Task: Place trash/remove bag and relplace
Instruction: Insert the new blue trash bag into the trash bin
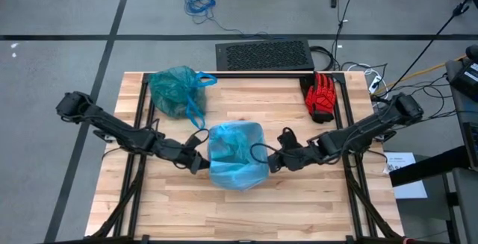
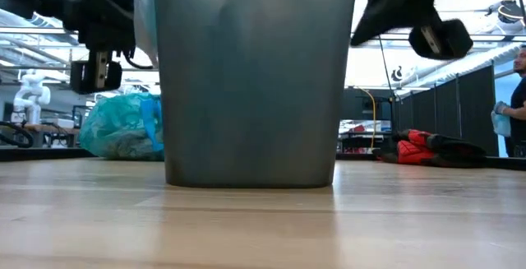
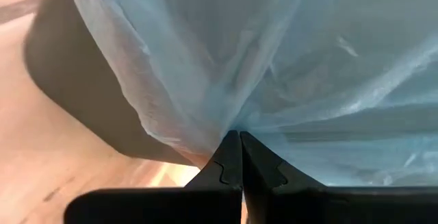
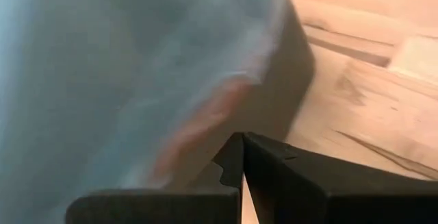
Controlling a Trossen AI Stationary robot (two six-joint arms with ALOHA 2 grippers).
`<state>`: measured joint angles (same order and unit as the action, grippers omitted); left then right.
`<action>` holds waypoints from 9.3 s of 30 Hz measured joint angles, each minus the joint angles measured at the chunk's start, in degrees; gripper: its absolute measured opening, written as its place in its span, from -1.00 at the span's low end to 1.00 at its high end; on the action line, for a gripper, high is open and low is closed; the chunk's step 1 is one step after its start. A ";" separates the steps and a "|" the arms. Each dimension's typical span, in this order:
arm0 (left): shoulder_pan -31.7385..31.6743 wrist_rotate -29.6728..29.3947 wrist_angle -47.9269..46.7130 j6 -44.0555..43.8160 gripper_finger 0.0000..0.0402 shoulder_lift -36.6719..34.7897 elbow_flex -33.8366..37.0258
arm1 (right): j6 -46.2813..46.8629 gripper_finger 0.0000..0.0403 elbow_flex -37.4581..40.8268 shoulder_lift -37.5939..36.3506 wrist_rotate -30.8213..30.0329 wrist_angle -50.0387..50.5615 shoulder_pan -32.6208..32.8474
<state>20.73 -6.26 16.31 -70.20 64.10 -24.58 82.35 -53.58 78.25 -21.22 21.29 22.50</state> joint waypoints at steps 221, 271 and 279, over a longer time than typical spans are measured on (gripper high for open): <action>-5.96 -10.57 -38.03 12.89 -1.00 -15.81 -14.12 | -30.03 -1.00 -11.82 -0.58 2.17 13.15 0.96; -12.41 -8.88 -20.30 19.63 -1.00 -1.65 -3.04 | -32.91 -1.00 7.65 -8.77 9.39 -4.55 -7.01; -12.41 -9.04 -18.98 20.85 -1.00 -6.95 -3.06 | -38.54 -1.00 -0.71 -20.06 10.05 -1.91 -10.00</action>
<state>8.32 -15.30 -2.67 -49.35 57.14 -27.64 43.81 -54.29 58.19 -11.18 19.38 12.50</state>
